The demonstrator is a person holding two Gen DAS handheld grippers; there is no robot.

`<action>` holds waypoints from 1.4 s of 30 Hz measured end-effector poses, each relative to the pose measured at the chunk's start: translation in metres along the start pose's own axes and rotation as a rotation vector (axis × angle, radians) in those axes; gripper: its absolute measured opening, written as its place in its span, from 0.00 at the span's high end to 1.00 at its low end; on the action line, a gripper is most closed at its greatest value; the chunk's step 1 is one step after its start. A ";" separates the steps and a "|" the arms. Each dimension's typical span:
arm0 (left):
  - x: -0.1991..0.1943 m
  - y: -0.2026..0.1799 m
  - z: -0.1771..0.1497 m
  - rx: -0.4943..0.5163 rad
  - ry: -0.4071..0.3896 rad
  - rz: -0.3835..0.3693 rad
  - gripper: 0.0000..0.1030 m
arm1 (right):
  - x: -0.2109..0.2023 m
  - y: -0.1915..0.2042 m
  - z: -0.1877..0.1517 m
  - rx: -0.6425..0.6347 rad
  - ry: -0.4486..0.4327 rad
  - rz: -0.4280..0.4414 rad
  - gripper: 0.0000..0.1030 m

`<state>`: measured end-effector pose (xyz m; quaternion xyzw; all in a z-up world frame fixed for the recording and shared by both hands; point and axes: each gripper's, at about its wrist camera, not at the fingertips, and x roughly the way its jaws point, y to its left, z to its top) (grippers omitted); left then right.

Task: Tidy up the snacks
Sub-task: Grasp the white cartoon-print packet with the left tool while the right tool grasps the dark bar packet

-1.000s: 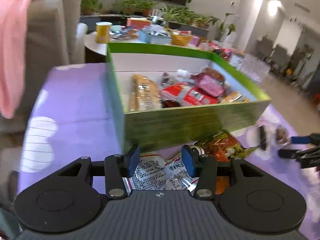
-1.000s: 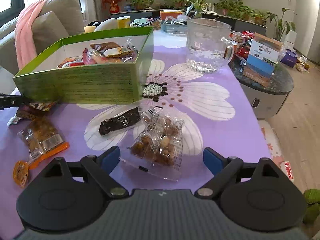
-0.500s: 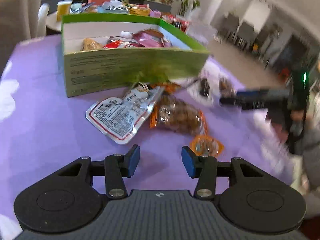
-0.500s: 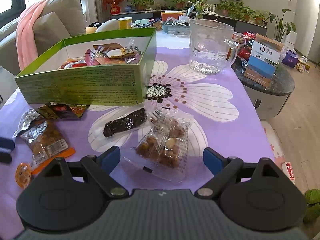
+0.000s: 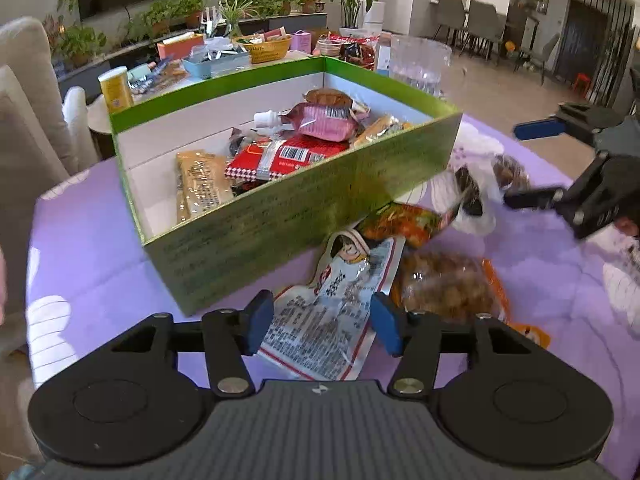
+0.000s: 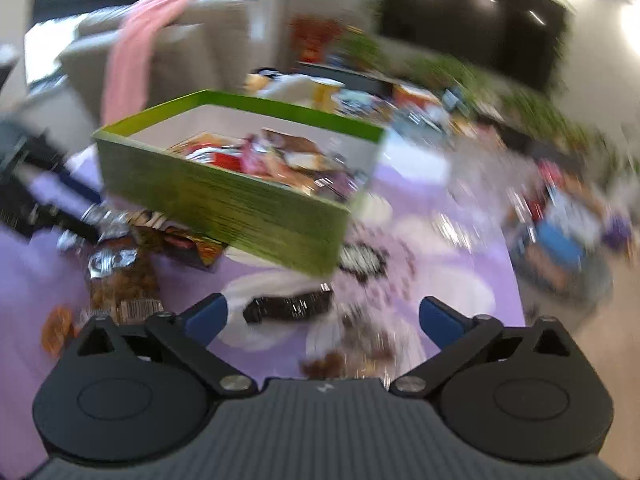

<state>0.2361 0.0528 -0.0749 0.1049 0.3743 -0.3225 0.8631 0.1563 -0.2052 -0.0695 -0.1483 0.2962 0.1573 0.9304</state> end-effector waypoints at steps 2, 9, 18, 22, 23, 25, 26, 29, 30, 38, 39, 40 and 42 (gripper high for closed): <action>0.002 0.008 0.001 -0.028 -0.011 -0.032 0.45 | 0.010 0.002 0.006 -0.090 0.012 0.045 0.00; -0.007 0.018 -0.021 -0.119 -0.032 -0.048 0.41 | 0.053 0.000 0.019 -0.149 0.139 0.225 0.00; -0.027 -0.032 -0.050 -0.153 -0.074 0.011 0.41 | 0.056 -0.009 0.011 0.053 0.170 0.225 0.08; -0.035 -0.057 -0.055 -0.169 -0.048 -0.047 0.43 | 0.039 0.007 0.005 0.018 0.131 0.203 0.11; -0.037 -0.063 -0.055 -0.163 -0.039 -0.051 0.44 | 0.035 0.011 0.003 0.014 0.126 0.202 0.11; -0.043 -0.070 -0.055 -0.136 -0.039 -0.034 0.44 | 0.026 0.013 -0.002 0.012 0.117 0.194 0.11; -0.046 -0.072 -0.053 -0.119 -0.050 -0.004 0.44 | 0.022 0.016 -0.005 0.014 0.112 0.187 0.11; -0.049 -0.065 -0.045 -0.086 -0.104 0.141 0.44 | 0.019 0.014 -0.009 0.048 0.099 0.155 0.11; -0.047 -0.060 -0.041 -0.076 -0.120 0.182 0.43 | 0.020 0.011 -0.010 0.068 0.095 0.150 0.11; -0.015 -0.024 -0.026 -0.104 -0.067 0.056 0.37 | 0.016 0.007 -0.011 0.147 0.082 0.153 0.11; -0.015 -0.026 -0.027 -0.090 -0.076 0.062 0.37 | 0.016 0.007 -0.011 0.150 0.080 0.154 0.11; -0.014 -0.028 -0.027 -0.080 -0.080 0.065 0.36 | 0.016 0.006 -0.011 0.153 0.080 0.156 0.11; -0.012 -0.029 -0.028 -0.078 -0.076 0.066 0.35 | 0.017 0.006 -0.011 0.156 0.081 0.155 0.11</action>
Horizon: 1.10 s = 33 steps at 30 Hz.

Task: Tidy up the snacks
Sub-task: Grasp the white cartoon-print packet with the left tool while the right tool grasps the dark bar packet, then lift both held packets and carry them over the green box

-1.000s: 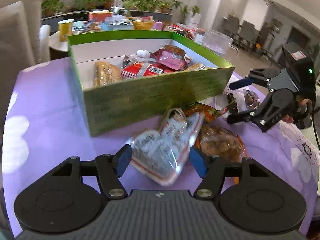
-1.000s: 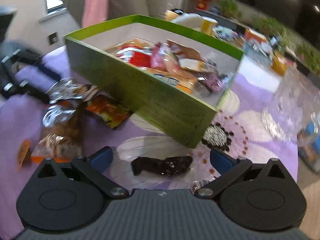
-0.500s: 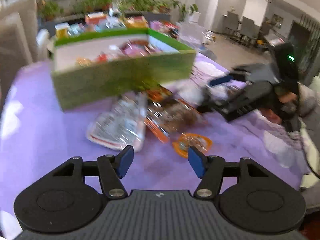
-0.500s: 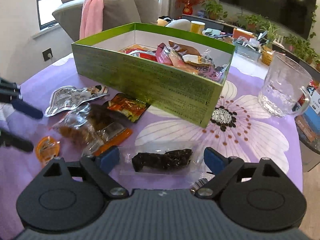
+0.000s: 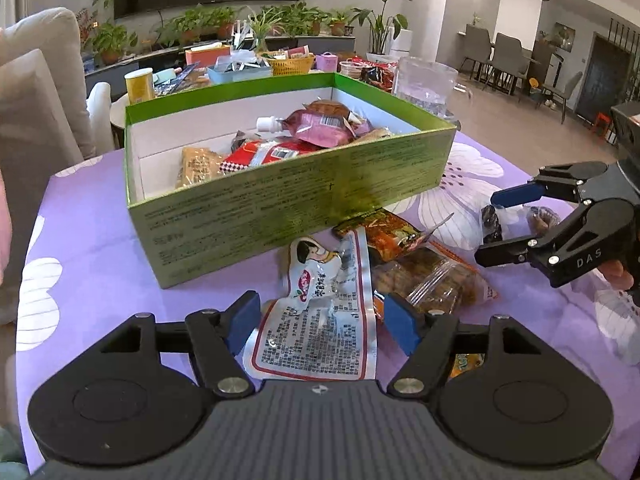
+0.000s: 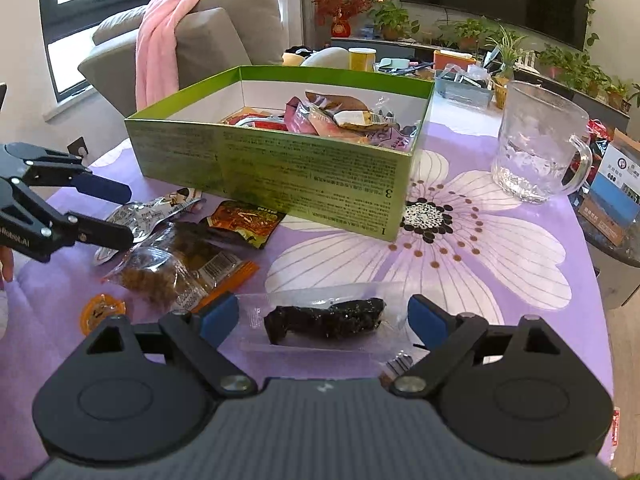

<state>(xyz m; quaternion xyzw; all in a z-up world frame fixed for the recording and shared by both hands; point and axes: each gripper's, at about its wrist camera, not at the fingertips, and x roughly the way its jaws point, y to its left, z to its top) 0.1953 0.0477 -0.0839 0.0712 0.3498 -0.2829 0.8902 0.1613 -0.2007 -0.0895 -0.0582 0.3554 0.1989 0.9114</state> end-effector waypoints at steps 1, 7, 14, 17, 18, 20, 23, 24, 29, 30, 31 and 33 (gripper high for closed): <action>0.000 0.000 0.000 -0.002 -0.001 0.002 0.34 | 0.001 0.000 0.000 0.002 0.001 -0.002 0.11; -0.005 0.002 -0.004 -0.004 0.017 0.007 0.34 | 0.003 0.002 -0.001 0.006 0.000 0.003 0.11; 0.001 -0.006 -0.010 0.019 0.032 0.074 0.32 | 0.003 0.004 -0.001 0.015 -0.003 0.000 0.11; 0.000 -0.005 -0.006 -0.011 0.053 0.082 0.34 | 0.001 0.005 0.000 0.018 -0.009 -0.011 0.11; -0.001 -0.004 -0.005 -0.026 0.055 0.084 0.34 | -0.001 0.005 0.001 0.021 -0.015 -0.014 0.11; -0.004 -0.005 -0.005 -0.052 0.051 0.089 0.34 | -0.006 0.004 0.002 0.026 -0.031 -0.018 0.11; -0.014 -0.008 -0.004 -0.071 0.034 0.104 0.34 | -0.016 0.004 0.008 0.028 -0.066 -0.029 0.11; -0.018 -0.009 -0.004 -0.075 0.027 0.108 0.34 | -0.019 0.004 0.009 0.028 -0.077 -0.031 0.11; -0.043 -0.017 0.001 -0.093 -0.023 0.144 0.34 | -0.034 0.010 0.025 0.030 -0.142 -0.054 0.11; -0.049 -0.019 0.003 -0.099 -0.039 0.151 0.34 | -0.036 0.012 0.029 0.031 -0.153 -0.060 0.11; -0.056 -0.020 0.007 -0.106 -0.061 0.157 0.34 | -0.038 0.015 0.033 0.032 -0.164 -0.069 0.11; -0.071 -0.023 0.015 -0.113 -0.121 0.168 0.34 | -0.039 0.021 0.043 0.034 -0.185 -0.087 0.11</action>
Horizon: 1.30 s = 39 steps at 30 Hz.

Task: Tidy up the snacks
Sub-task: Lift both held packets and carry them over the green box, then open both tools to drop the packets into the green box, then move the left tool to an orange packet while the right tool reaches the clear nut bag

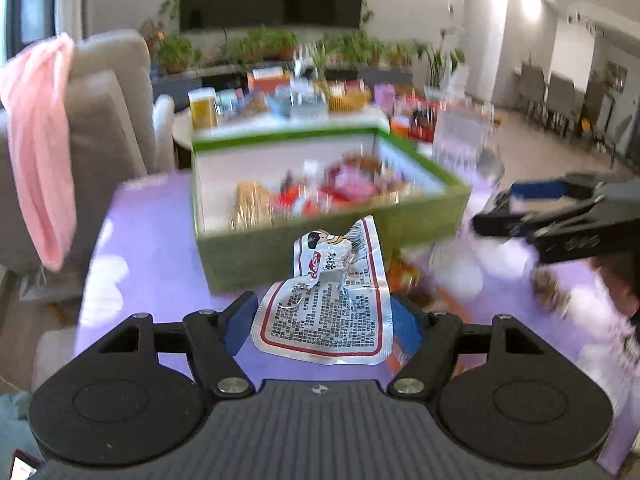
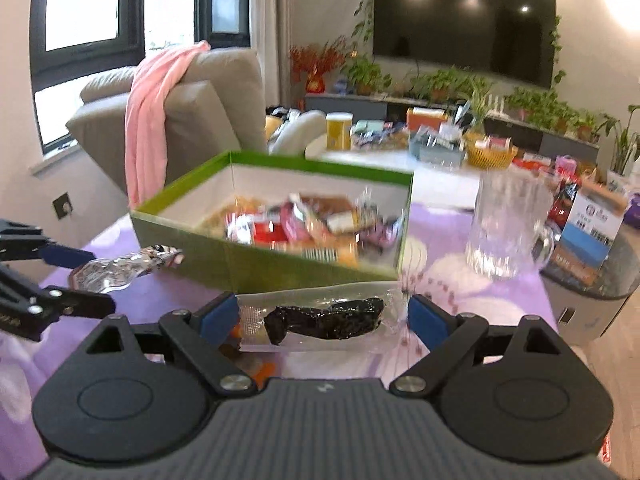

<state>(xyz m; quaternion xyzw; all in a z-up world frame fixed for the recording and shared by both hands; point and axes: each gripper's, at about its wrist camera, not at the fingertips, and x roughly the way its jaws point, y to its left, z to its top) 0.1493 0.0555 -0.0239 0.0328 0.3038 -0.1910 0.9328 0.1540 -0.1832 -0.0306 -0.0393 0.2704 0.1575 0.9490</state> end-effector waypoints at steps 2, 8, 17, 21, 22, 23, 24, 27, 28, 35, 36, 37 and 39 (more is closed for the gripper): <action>-0.010 -0.002 0.012 0.001 -0.063 0.023 0.34 | 0.001 0.005 0.011 0.008 -0.020 -0.018 0.11; -0.008 0.005 0.055 -0.015 -0.164 0.098 0.34 | 0.010 0.009 0.042 0.058 -0.064 -0.038 0.11; 0.043 0.022 0.085 -0.041 -0.138 0.109 0.34 | 0.034 0.000 0.065 0.108 -0.082 -0.025 0.10; 0.065 0.026 0.088 -0.021 -0.126 0.120 0.34 | 0.051 -0.010 0.072 0.159 -0.066 -0.014 0.10; 0.070 0.026 0.087 -0.017 -0.124 0.121 0.33 | 0.055 -0.012 0.074 0.168 -0.064 -0.011 0.10; 0.074 0.026 0.087 -0.016 -0.121 0.119 0.33 | 0.060 -0.015 0.074 0.174 -0.059 -0.011 0.10; 0.079 0.027 0.087 -0.015 -0.116 0.118 0.33 | 0.064 -0.014 0.075 0.176 -0.053 -0.012 0.09; 0.091 0.029 0.083 -0.013 -0.104 0.122 0.33 | 0.077 -0.014 0.074 0.187 -0.037 -0.008 0.08; 0.094 0.030 0.081 -0.013 -0.100 0.121 0.33 | 0.081 -0.013 0.073 0.189 -0.030 -0.006 0.08; 0.095 0.033 0.076 -0.007 -0.081 0.110 0.33 | 0.082 -0.004 0.061 0.134 -0.044 -0.049 0.08; 0.093 0.033 0.075 -0.007 -0.084 0.111 0.33 | 0.082 -0.005 0.061 0.140 -0.046 -0.048 0.08; 0.090 0.032 0.075 -0.007 -0.087 0.111 0.33 | 0.080 -0.006 0.061 0.146 -0.047 -0.046 0.08; 0.084 0.030 0.074 -0.004 -0.094 0.113 0.33 | 0.077 -0.007 0.062 0.149 -0.048 -0.047 0.08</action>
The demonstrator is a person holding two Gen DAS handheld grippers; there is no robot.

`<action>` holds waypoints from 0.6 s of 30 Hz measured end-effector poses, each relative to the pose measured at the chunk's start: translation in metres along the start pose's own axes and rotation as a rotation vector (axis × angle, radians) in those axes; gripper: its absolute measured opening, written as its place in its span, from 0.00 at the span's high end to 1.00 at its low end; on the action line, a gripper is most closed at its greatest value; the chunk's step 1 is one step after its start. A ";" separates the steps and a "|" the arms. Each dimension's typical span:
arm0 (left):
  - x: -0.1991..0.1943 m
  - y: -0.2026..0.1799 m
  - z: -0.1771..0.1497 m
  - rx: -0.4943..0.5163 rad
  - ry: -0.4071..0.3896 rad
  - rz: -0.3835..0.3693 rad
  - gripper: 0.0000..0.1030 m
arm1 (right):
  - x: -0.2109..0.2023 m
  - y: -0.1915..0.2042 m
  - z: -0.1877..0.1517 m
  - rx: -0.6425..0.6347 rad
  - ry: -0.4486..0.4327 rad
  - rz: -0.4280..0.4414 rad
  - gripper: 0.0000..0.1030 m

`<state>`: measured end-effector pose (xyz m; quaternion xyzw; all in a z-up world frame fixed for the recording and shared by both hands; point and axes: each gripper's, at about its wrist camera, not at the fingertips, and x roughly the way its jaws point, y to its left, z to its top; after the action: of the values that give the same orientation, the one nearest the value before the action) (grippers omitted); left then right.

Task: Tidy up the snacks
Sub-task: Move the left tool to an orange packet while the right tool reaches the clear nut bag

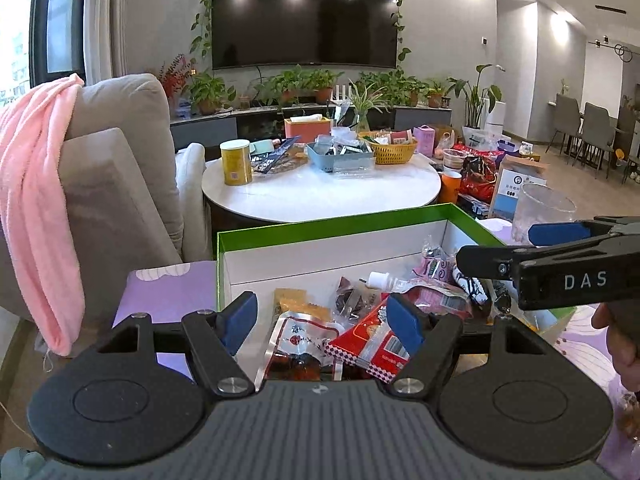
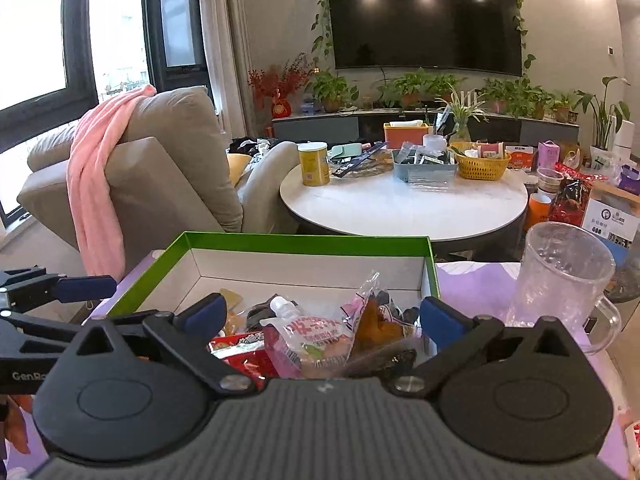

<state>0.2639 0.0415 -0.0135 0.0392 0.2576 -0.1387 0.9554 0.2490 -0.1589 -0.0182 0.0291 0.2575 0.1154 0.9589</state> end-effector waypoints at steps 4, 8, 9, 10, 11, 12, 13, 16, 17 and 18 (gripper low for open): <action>-0.019 -0.006 -0.003 0.016 -0.025 -0.016 0.33 | -0.015 -0.005 -0.001 -0.002 -0.016 0.002 0.08; -0.036 -0.016 -0.008 0.034 -0.017 -0.094 0.33 | -0.040 -0.018 -0.008 0.020 -0.036 -0.017 0.08; -0.039 -0.021 -0.011 0.041 -0.007 -0.111 0.33 | -0.044 -0.021 -0.010 0.024 -0.039 -0.030 0.08; -0.042 -0.026 -0.015 0.049 -0.001 -0.123 0.33 | -0.051 -0.026 -0.013 0.027 -0.044 -0.045 0.08; -0.046 -0.031 -0.018 0.058 0.000 -0.134 0.33 | -0.057 -0.030 -0.017 0.028 -0.044 -0.059 0.08; -0.049 -0.037 -0.021 0.066 0.000 -0.148 0.33 | -0.062 -0.033 -0.021 0.026 -0.041 -0.071 0.08; -0.052 -0.043 -0.025 0.076 0.001 -0.176 0.33 | -0.067 -0.038 -0.027 0.021 -0.034 -0.081 0.08; -0.053 -0.061 -0.035 0.116 0.032 -0.258 0.33 | -0.081 -0.049 -0.045 0.013 -0.007 -0.112 0.08; -0.053 -0.069 -0.039 0.143 0.045 -0.278 0.33 | -0.085 -0.052 -0.052 0.013 0.003 -0.118 0.08; -0.051 -0.077 -0.043 0.170 0.058 -0.290 0.33 | -0.089 -0.055 -0.058 0.013 0.013 -0.119 0.08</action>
<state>0.1788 -0.0136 -0.0248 0.0864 0.2753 -0.2952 0.9108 0.1564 -0.2332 -0.0316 0.0194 0.2660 0.0569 0.9621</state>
